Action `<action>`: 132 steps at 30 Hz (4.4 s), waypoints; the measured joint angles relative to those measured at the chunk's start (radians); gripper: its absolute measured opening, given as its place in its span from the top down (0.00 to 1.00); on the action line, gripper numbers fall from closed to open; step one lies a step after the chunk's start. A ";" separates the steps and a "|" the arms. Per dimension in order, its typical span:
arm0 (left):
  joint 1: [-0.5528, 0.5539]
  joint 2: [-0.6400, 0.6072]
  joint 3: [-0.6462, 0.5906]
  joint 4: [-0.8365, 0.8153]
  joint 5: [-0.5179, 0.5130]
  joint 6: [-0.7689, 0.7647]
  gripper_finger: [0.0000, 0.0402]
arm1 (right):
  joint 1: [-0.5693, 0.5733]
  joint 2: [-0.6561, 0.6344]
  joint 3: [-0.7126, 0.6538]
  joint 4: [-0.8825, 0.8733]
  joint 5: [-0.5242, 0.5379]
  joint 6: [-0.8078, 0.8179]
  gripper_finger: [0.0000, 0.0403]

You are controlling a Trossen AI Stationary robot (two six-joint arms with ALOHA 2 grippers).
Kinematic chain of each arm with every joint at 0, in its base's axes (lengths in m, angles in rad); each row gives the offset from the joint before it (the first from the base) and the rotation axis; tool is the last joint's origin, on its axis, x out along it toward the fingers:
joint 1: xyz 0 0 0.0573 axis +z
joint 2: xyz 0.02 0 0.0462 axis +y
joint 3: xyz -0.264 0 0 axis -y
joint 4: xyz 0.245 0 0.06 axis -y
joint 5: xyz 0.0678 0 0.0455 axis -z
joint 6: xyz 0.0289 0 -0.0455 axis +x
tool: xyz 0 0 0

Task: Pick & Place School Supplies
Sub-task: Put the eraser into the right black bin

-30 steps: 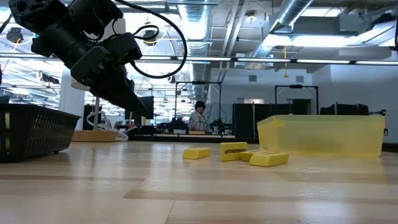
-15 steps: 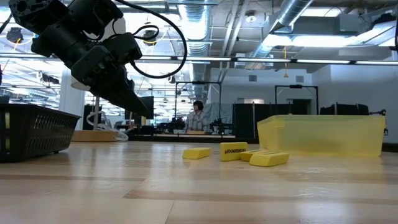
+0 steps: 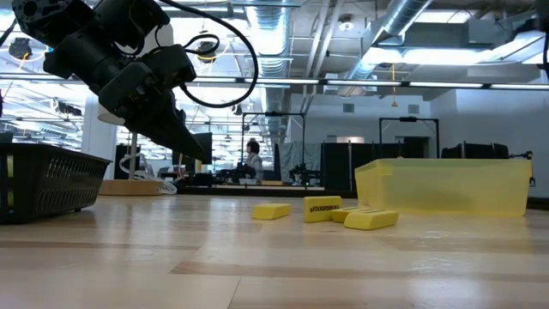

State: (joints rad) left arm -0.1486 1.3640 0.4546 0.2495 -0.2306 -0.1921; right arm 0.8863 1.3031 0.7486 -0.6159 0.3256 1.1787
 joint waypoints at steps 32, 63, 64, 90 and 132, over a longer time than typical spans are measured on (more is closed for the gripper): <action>0.000 0.000 0.000 0.015 0.000 -0.026 0.60 | -0.768 0.352 0.156 0.452 -0.508 -1.183 0.64; 0.000 0.000 0.000 0.014 0.000 -0.025 0.60 | -0.769 0.618 0.448 0.257 -0.695 -1.313 0.65; 0.000 0.000 0.000 0.014 0.000 -0.025 0.60 | -0.769 0.618 0.448 0.256 -0.695 -1.312 0.65; 0.000 0.000 0.000 0.013 0.000 -0.024 0.60 | -0.765 0.724 0.450 0.329 -0.684 -1.361 0.82; 0.000 0.000 0.000 0.014 0.000 -0.007 0.60 | -0.679 0.624 0.887 -0.719 -0.579 -1.334 0.94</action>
State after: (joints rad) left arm -0.1482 1.3640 0.4544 0.2630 -0.2304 -0.1989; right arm 0.2078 1.9269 1.6352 -1.3353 -0.2529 -0.1558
